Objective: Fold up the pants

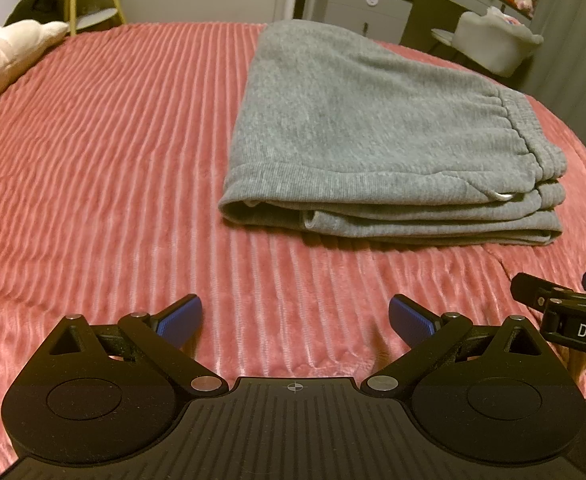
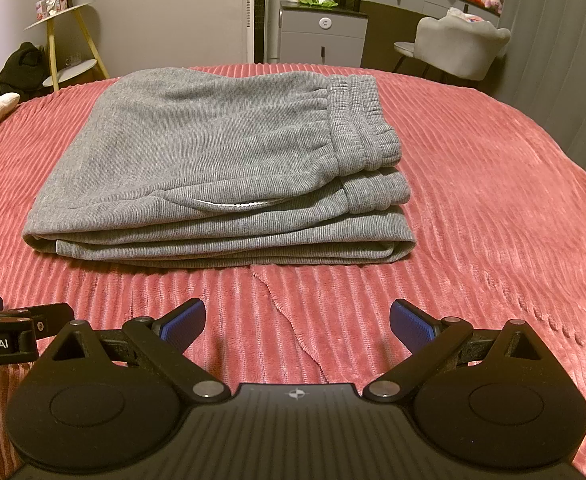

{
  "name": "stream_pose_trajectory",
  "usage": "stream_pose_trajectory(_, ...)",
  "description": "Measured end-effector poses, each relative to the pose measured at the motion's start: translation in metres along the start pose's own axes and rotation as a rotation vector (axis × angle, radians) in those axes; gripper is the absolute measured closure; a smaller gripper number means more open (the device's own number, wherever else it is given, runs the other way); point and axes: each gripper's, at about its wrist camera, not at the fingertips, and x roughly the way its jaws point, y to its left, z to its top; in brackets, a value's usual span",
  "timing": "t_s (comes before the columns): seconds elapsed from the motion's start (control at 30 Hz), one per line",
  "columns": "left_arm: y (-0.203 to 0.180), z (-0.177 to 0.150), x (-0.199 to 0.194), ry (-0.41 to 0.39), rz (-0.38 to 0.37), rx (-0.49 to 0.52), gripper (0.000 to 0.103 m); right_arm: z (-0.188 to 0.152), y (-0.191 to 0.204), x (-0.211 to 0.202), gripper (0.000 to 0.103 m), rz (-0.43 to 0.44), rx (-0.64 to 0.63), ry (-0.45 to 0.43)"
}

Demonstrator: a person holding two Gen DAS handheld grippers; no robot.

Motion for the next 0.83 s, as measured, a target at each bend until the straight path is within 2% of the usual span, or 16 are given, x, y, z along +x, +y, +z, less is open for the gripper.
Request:
stream_pose_trajectory(0.53,0.0006,-0.0008,-0.0011,-0.003,-0.010,-0.028,0.001,-0.0001,0.0007,0.0002,0.004,-0.001,0.002,0.004)
stream_pose_trajectory(0.77,-0.0069,-0.0026,-0.0063,-0.063,0.014,0.036,0.001,-0.0006,0.0012,0.0005,0.004,-0.003,0.002,0.005)
stream_pose_trajectory(0.83,-0.0081,-0.0022,-0.0046,-0.050,0.013,0.044,0.001,-0.0004,0.0010,0.0005,0.004,-0.003,0.002,0.005)
